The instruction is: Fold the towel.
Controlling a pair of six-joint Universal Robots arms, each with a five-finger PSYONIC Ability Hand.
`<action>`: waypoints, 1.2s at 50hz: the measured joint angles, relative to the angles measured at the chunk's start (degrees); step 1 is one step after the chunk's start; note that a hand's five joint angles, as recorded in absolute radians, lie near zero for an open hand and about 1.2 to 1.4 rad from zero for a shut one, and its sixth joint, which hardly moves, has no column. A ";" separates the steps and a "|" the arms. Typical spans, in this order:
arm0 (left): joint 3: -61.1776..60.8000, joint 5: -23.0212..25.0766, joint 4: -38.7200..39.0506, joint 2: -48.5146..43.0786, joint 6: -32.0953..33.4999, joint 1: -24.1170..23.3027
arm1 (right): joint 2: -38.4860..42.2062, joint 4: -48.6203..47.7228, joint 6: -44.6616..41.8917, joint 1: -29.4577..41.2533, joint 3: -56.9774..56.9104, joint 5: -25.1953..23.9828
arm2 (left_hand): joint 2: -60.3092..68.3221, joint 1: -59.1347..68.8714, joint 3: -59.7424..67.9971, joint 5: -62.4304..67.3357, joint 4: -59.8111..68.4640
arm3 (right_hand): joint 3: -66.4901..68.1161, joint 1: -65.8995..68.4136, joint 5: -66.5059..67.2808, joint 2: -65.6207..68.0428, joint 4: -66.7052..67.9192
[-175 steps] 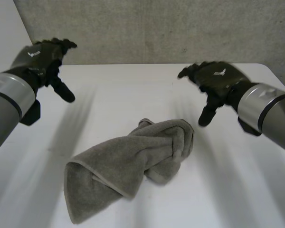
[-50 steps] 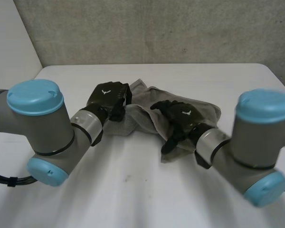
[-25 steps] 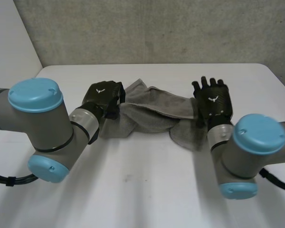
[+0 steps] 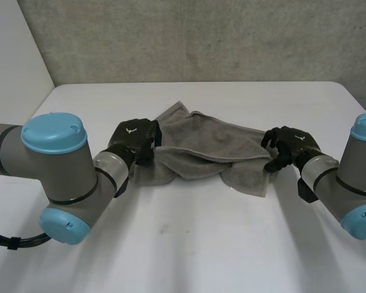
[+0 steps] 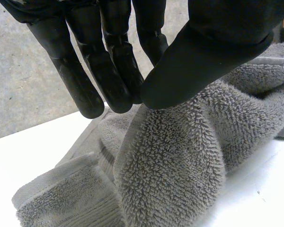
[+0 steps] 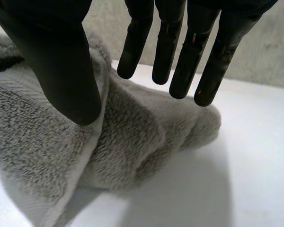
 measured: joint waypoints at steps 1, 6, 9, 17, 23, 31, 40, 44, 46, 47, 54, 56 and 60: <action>0.00 0.00 0.00 0.00 0.00 0.00 | 0.00 0.00 0.00 0.00 0.00 0.00 | 0.00 0.00 0.00 0.00 0.00 | 0.00 0.00 0.00 0.00 0.00; -0.06 0.01 -0.04 0.01 -0.11 0.00 | 0.60 1.29 5.54 -0.37 -0.43 -0.76 | 0.00 0.00 0.00 0.00 0.00 | -0.71 -0.85 -0.78 -0.54 -0.77; -0.08 0.01 -0.06 0.01 -0.16 0.00 | 1.12 1.41 8.65 -0.34 -0.52 -0.84 | 0.00 0.00 0.00 0.00 0.00 | -0.60 -0.33 -0.76 -0.54 -0.65; -0.50 0.01 -0.10 0.06 -0.20 0.00 | 2.07 1.23 13.25 0.07 -0.76 -0.80 | 0.00 0.00 0.00 0.00 0.00 | 11.65 14.42 10.95 11.51 11.57; -1.17 0.01 0.00 -0.10 0.04 -0.05 | 1.45 0.42 16.15 -0.11 -0.83 -0.27 | 0.00 0.00 0.00 0.00 0.00 | 28.66 33.14 27.77 28.52 28.76; -2.49 0.33 0.27 -1.10 0.12 -0.18 | -6.04 -4.47 9.51 -1.71 0.02 -0.60 | 0.00 0.00 0.00 0.00 0.00 | 30.69 35.52 29.95 30.76 31.20; -3.58 0.81 1.92 -2.22 -0.19 -1.46 | -10.72 0.31 -18.34 -1.88 0.61 -2.11 | -2.76 -1.10 -2.68 -2.01 -2.77 | 30.90 35.74 30.19 30.88 31.40; -3.60 0.86 2.76 -2.63 -0.16 -2.34 | -10.73 4.47 -26.52 -2.02 0.37 -2.45 | -11.18 -9.66 -11.11 -9.43 -11.21 | 30.96 35.82 30.40 30.88 31.46; -3.60 0.86 2.99 -2.74 -0.05 -2.68 | -10.65 5.71 -28.11 -2.17 0.29 -2.55 | -27.30 -26.30 -27.17 -26.90 -27.31 | 30.96 35.83 30.41 30.88 31.46; -3.60 0.86 2.99 -2.74 -0.05 -2.68 | -10.65 5.71 -28.11 -2.17 0.29 -2.55 | -27.30 -26.30 -27.17 -26.90 -27.31 | 30.96 35.83 30.41 30.88 31.46; -3.60 0.74 3.08 -2.83 0.33 -2.79 | -10.45 6.87 -28.60 -2.58 0.26 -2.84 | -38.20 -36.58 -38.00 -37.49 -38.02 | 31.07 35.83 30.45 31.05 31.46; -3.56 0.72 2.91 -2.79 0.38 -2.46 | -10.39 6.75 -28.29 -2.76 0.18 -2.88 | -39.47 -37.83 -39.21 -38.94 -39.44 | 31.07 35.84 30.45 31.05 31.47; -3.46 0.74 2.76 -2.74 0.43 -2.04 | -10.17 6.51 -28.05 -3.51 0.06 -2.93 | -39.94 -38.32 -39.77 -39.54 -39.96 | 31.07 35.84 30.46 31.05 31.47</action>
